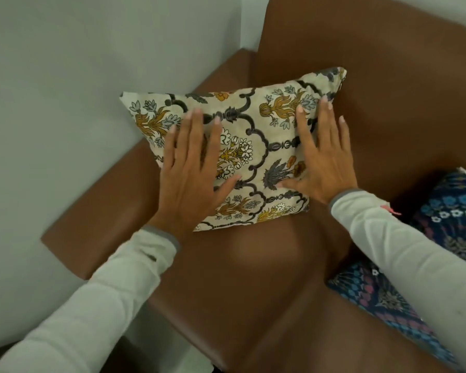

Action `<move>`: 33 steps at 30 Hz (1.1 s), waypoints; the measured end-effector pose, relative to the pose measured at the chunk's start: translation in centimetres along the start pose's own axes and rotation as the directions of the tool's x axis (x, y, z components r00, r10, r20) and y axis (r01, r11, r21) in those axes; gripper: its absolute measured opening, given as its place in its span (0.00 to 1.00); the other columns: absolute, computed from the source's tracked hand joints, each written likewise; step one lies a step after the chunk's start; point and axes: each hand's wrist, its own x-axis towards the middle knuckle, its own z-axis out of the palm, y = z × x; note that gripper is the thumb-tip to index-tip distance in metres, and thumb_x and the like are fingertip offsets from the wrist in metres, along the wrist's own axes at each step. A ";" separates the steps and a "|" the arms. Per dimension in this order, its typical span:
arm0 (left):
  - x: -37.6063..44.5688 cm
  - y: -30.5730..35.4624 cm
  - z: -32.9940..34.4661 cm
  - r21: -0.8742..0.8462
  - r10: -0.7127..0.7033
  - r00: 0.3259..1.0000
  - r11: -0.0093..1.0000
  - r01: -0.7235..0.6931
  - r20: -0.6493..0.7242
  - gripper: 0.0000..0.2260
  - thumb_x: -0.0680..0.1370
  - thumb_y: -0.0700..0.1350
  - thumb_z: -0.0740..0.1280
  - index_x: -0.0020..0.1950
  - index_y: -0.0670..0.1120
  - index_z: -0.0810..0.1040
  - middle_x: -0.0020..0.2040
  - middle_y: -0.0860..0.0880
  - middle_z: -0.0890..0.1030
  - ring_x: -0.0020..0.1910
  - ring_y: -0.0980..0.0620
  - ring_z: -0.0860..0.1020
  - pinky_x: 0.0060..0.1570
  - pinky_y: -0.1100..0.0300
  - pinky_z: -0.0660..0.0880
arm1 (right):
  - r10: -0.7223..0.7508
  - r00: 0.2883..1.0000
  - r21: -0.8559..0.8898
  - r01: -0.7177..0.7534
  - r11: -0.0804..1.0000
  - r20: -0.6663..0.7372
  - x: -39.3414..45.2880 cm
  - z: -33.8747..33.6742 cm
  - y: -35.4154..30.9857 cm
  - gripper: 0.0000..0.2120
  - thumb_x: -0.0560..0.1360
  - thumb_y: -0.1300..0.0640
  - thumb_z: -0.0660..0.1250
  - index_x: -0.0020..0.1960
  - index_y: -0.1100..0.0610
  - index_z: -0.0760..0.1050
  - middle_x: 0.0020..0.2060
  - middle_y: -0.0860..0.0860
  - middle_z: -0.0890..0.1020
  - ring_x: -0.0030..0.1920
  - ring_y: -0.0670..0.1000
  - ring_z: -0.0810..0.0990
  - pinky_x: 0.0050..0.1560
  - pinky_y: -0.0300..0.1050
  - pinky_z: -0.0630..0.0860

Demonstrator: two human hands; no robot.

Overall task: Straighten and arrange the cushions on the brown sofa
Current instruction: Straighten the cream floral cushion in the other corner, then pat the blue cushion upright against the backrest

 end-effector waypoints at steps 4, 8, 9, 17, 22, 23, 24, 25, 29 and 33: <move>2.9 -1.7 1.6 0.090 0.069 0.998 0.994 -0.070 0.005 0.42 0.84 0.72 0.56 0.87 0.42 0.61 0.84 0.32 0.62 0.84 0.32 0.63 0.81 0.31 0.60 | -0.026 0.994 -0.080 0.034 0.996 0.102 1.8 -0.5 0.7 0.78 0.56 0.32 0.85 0.87 0.58 0.41 0.86 0.67 0.45 0.87 0.67 0.45 0.86 0.66 0.46; 1.4 -4.2 3.3 0.136 0.037 0.999 0.990 -0.039 0.014 0.42 0.83 0.73 0.56 0.88 0.46 0.60 0.85 0.32 0.62 0.84 0.32 0.64 0.80 0.31 0.61 | -0.065 0.987 -0.132 0.085 0.988 0.150 3.6 -0.1 0.0 0.80 0.55 0.30 0.84 0.87 0.57 0.39 0.86 0.67 0.44 0.87 0.66 0.45 0.86 0.66 0.46; 0.9 -4.6 3.6 0.136 0.014 0.999 0.990 -0.019 0.039 0.42 0.83 0.73 0.56 0.88 0.46 0.58 0.85 0.33 0.61 0.84 0.32 0.63 0.81 0.31 0.60 | -0.068 0.986 -0.137 0.090 0.986 0.155 4.0 0.1 -0.2 0.80 0.55 0.30 0.84 0.87 0.57 0.38 0.86 0.67 0.44 0.87 0.66 0.45 0.86 0.66 0.46; 0.7 -2.9 2.6 0.155 -0.015 0.998 0.988 0.005 0.065 0.44 0.83 0.73 0.55 0.88 0.42 0.57 0.85 0.30 0.58 0.85 0.30 0.58 0.82 0.31 0.58 | 0.019 0.999 -0.136 -0.012 0.991 0.050 1.5 0.2 1.2 0.76 0.57 0.29 0.83 0.88 0.57 0.42 0.86 0.69 0.48 0.86 0.68 0.49 0.85 0.68 0.50; 1.0 4.7 1.4 0.085 0.113 0.990 0.989 -0.120 0.083 0.43 0.84 0.71 0.53 0.88 0.41 0.56 0.86 0.31 0.56 0.85 0.30 0.57 0.82 0.31 0.55 | 0.131 0.991 -0.156 -0.134 0.979 -0.031 -5.3 -1.4 6.6 0.72 0.60 0.33 0.84 0.87 0.61 0.46 0.84 0.71 0.53 0.85 0.70 0.53 0.83 0.70 0.52; 1.1 7.0 1.2 0.060 0.135 0.986 0.988 -0.141 0.097 0.43 0.84 0.71 0.53 0.88 0.41 0.56 0.86 0.31 0.56 0.86 0.31 0.57 0.82 0.31 0.54 | 0.164 0.986 -0.167 -0.168 0.972 -0.038 -6.9 -1.9 7.9 0.73 0.59 0.34 0.84 0.87 0.61 0.46 0.84 0.71 0.53 0.85 0.70 0.53 0.83 0.71 0.52; 1.2 9.6 1.0 0.034 0.162 0.982 0.986 -0.166 0.102 0.43 0.84 0.71 0.53 0.88 0.41 0.57 0.86 0.31 0.56 0.85 0.31 0.57 0.82 0.31 0.54 | 0.194 0.980 -0.177 -0.199 0.964 -0.046 -8.6 -2.4 9.4 0.73 0.59 0.33 0.84 0.87 0.61 0.46 0.84 0.71 0.53 0.85 0.71 0.53 0.83 0.72 0.52; 1.3 12.3 0.9 0.008 0.191 0.977 0.981 -0.193 0.097 0.43 0.84 0.71 0.54 0.87 0.41 0.57 0.86 0.31 0.57 0.85 0.31 0.58 0.82 0.31 0.55 | 0.221 0.974 -0.185 -0.228 0.956 -0.057 -10.4 -2.9 11.0 0.72 0.60 0.32 0.83 0.87 0.61 0.47 0.84 0.71 0.54 0.85 0.71 0.54 0.82 0.73 0.53; 0.8 22.5 0.0 -0.117 0.287 0.954 0.954 -0.277 0.086 0.43 0.84 0.71 0.54 0.88 0.41 0.55 0.87 0.33 0.57 0.86 0.33 0.58 0.83 0.33 0.56 | 0.356 0.930 -0.194 -0.368 0.909 -0.097 -18.0 -4.9 17.9 0.61 0.71 0.27 0.72 0.87 0.61 0.48 0.85 0.69 0.55 0.85 0.70 0.54 0.82 0.75 0.53; -0.2 30.2 -0.3 -0.382 0.290 0.930 0.905 -0.188 0.228 0.45 0.83 0.71 0.55 0.88 0.41 0.54 0.86 0.33 0.60 0.85 0.33 0.62 0.80 0.34 0.63 | 0.538 0.830 -0.111 -0.555 0.824 -0.149 -25.7 -6.3 24.1 0.51 0.80 0.27 0.58 0.88 0.61 0.48 0.86 0.67 0.53 0.86 0.67 0.53 0.83 0.72 0.50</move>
